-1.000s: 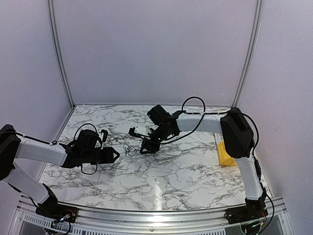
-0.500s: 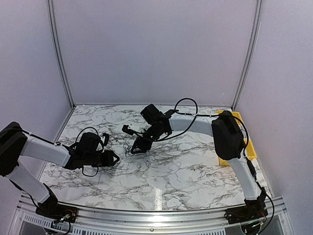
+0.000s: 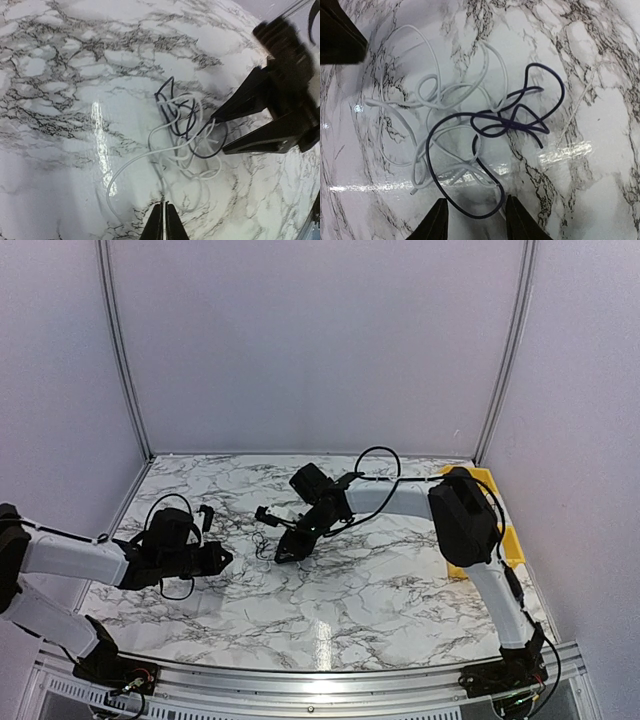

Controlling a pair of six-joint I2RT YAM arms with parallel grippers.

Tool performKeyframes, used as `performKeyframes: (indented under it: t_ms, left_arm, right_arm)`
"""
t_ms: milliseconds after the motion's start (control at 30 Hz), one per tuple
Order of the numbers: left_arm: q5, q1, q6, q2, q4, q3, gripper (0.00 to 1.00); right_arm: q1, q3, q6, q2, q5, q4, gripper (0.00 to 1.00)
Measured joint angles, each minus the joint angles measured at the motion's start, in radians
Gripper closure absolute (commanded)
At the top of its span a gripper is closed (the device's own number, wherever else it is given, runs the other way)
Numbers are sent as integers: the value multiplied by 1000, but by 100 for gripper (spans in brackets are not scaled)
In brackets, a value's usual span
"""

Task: Untangle the cables

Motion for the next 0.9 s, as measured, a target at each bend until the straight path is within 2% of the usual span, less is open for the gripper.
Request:
performKeyframes:
  t_ms: [167,267,333,400,533,733,900]
  left_arm:
    - [-35,0,27,-193,-64,28,100]
    - [-70,0,53,-259,-127,81,99]
    - [-92,0,70,-281,-165,116,76]
    - [-108,0,72,-286,-194,131,62]
    - [-69,0,65,-238,-229,122,48]
    - [39,-5,100,-121,-217,85,46]
    - [66,-11,146,-18,-185,94,56]
  right_arm:
    - [0,-51,-23,-46,42,2,61]
    - [0,-66,-35,-93,51,5,60]
    - [1,-70,-45,-139,55,13,60]
    - [5,-71,-49,-163,56,18,60]
    - [19,-89,-63,-211,57,34,60]
    - [33,-120,-71,-224,57,37,60]
    - [34,-135,-74,-226,59,38,60]
